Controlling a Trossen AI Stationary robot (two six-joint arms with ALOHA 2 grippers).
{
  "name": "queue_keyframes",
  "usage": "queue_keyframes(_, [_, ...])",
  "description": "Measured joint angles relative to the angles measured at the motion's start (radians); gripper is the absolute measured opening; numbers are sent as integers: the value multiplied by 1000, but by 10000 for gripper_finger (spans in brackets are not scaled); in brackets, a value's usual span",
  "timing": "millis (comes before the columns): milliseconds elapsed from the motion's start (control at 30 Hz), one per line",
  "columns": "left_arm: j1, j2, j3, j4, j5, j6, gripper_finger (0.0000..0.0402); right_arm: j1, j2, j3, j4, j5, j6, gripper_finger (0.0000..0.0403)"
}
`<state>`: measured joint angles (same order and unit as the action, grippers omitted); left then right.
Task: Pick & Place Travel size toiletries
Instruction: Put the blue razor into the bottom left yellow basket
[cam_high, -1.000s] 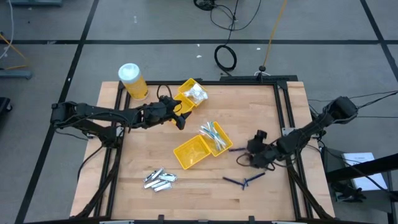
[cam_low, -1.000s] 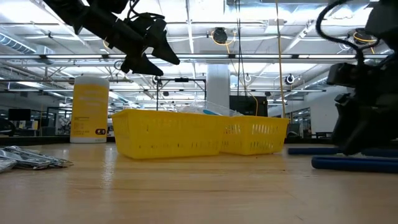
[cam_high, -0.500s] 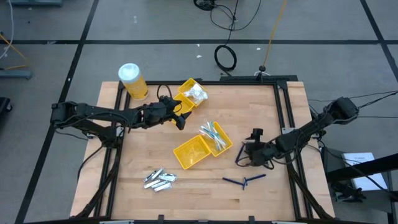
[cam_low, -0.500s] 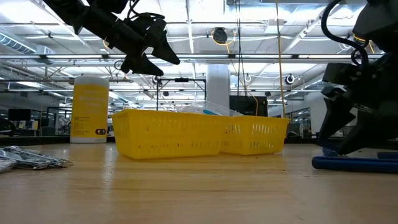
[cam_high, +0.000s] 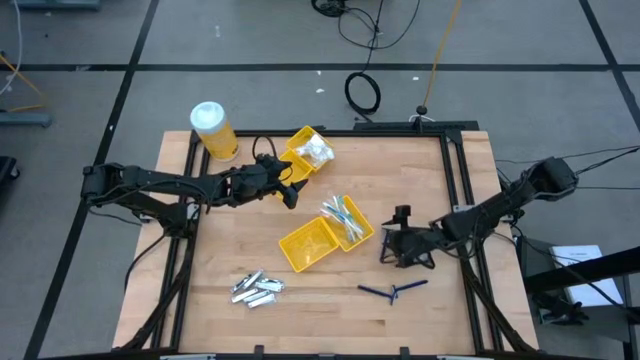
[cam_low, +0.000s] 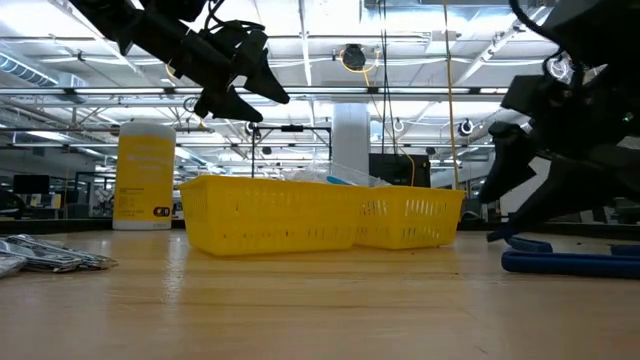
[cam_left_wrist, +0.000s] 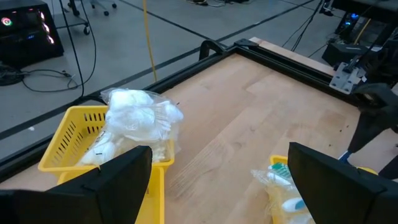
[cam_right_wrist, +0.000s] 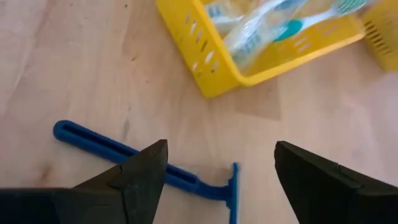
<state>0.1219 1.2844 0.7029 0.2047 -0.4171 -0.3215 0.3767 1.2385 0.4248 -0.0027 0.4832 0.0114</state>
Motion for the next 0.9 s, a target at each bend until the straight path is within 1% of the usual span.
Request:
queue_keyframes(167, [0, 0, 0, 0, 0, -1, 367, -61, 0, 0, -43, -144, 87, 279])
queue_keyframes(300, [0, 0, 0, 0, 0, -1, 367, -78, -2, 1, -64, -262, 174, 279])
queue_keyframes(433, [0, 0, 0, 0, 0, 2, 367, -77, -2, 1, -77, -330, 205, 279])
queue_keyframes(533, [0, 0, 0, -1, 0, 5, 367, -77, -2, 1, -81, -311, 233, 279])
queue_keyframes(667, [0, 0, 0, -1, 0, 4, 367, -84, -7, 0, -85, -218, 347, 279])
queue_keyframes(767, [0, 0, 0, -2, 0, 4, 367, -86, -7, 0, -84, -144, 384, 279])
queue_keyframes(900, [0, 0, 0, -2, 0, 4, 367, -86, -7, 0, -78, -24, 514, 279])
